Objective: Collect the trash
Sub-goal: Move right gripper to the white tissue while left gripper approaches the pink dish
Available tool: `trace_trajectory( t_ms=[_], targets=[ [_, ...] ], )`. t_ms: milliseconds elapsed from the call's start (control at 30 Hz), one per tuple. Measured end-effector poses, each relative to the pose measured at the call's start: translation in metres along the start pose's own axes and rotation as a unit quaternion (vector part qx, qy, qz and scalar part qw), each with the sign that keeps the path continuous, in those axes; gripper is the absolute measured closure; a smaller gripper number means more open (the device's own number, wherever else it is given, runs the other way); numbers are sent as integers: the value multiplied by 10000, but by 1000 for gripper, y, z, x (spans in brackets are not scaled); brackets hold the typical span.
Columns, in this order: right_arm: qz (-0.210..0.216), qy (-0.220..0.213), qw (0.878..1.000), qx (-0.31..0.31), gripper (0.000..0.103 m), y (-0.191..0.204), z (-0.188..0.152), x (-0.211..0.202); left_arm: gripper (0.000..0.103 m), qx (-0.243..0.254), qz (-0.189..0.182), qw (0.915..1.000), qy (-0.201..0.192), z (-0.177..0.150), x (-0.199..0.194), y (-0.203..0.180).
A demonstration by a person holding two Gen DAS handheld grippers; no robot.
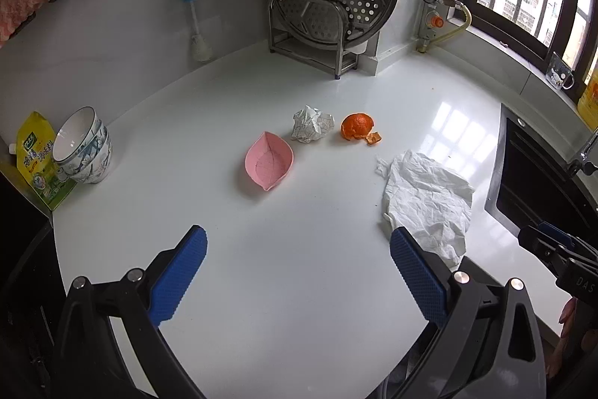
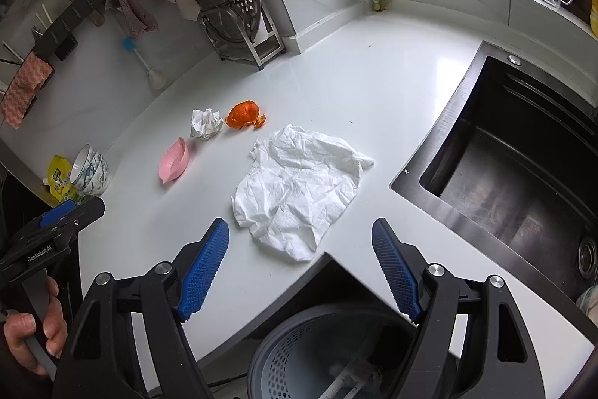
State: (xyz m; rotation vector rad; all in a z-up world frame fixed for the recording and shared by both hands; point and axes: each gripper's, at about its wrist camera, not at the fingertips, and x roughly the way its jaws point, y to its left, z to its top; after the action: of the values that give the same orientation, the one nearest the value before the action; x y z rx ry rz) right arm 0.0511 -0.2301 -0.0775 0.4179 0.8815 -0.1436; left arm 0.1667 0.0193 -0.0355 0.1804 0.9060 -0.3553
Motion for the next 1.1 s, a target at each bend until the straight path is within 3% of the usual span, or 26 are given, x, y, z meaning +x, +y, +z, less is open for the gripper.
trace_trajectory(
  t_ms=[400,633,1100],
  targets=[
    [-208,149,9996,86,27,18,27,55,6,242,-145,9995,137,33,78,18],
    [-333,238,9991,84,27,27,34,89,6,82,-97,9993,340,48,121,40],
    [-950,699,9929,-142,27,26,33,151,6,-62,-164,9990,400,50,159,57]
  ],
)
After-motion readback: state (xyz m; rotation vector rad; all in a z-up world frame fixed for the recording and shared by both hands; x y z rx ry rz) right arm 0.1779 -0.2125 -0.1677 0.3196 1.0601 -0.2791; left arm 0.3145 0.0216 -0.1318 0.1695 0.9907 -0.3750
